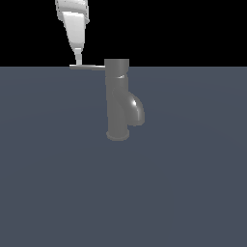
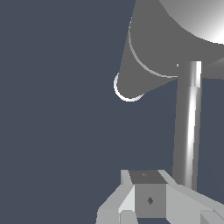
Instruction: Turn on the faucet by rotating a designated handle.
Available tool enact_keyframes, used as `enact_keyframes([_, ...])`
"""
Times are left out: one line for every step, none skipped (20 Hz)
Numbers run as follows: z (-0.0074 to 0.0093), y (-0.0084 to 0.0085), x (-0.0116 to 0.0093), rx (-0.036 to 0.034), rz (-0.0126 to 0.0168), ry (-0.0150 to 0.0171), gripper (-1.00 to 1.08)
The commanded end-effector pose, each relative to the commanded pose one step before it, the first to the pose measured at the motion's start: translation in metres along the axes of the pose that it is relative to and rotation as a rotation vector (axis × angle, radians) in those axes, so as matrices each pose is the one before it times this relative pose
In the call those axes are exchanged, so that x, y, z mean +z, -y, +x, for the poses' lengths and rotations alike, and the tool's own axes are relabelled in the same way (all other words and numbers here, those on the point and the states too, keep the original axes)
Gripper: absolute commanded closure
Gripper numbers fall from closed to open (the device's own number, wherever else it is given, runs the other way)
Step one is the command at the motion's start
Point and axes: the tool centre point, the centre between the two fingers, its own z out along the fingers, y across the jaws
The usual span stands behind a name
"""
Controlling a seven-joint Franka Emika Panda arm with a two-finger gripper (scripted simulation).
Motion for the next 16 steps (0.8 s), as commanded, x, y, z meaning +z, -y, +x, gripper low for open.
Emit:
enact_keyframes([-0.00222, 0.00618, 0.0054, 0.02623, 0.00372, -0.01411, 1.08])
enact_keyframes([-0.00083, 0.00166, 0.00164, 0.00704, 0.0009, -0.00401, 1.08])
enact_keyframes([-0.00072, 0.0014, 0.00139, 0.00593, 0.00081, -0.00341, 1.08])
enact_keyframes([-0.00061, 0.00113, 0.00113, 0.00483, 0.0007, -0.00281, 1.08])
enact_keyframes([-0.00049, 0.00088, 0.00088, 0.00374, 0.00056, -0.00219, 1.08])
enact_keyframes([-0.00035, 0.00062, 0.00062, 0.00267, 0.00041, -0.00157, 1.08])
enact_keyframes([-0.00021, 0.00037, 0.00037, 0.00161, 0.00025, -0.00095, 1.08])
enact_keyframes([-0.00013, 0.00013, 0.00014, 0.00042, 0.00007, -0.00025, 1.08])
enact_keyframes([0.0, 0.0, 0.0, 0.0, 0.0, 0.0, 1.08])
enact_keyframes([0.0, 0.0, 0.0, 0.0, 0.0, 0.0, 1.08])
enact_keyframes([0.0, 0.0, 0.0, 0.0, 0.0, 0.0, 1.08])
enact_keyframes([-0.00015, -0.00022, 0.00006, -0.00114, -0.00051, 0.00032, 1.08])
enact_keyframes([0.00016, -0.00236, 0.00001, 0.0, 0.0, 0.0, 1.08])
enact_keyframes([0.00016, -0.00238, 0.00001, 0.0, 0.0, 0.0, 1.08])
enact_keyframes([0.00016, -0.00239, 0.00001, 0.0, 0.0, 0.0, 1.08])
enact_keyframes([0.00016, -0.0024, 0.00001, 0.0, 0.0, 0.0, 1.08])
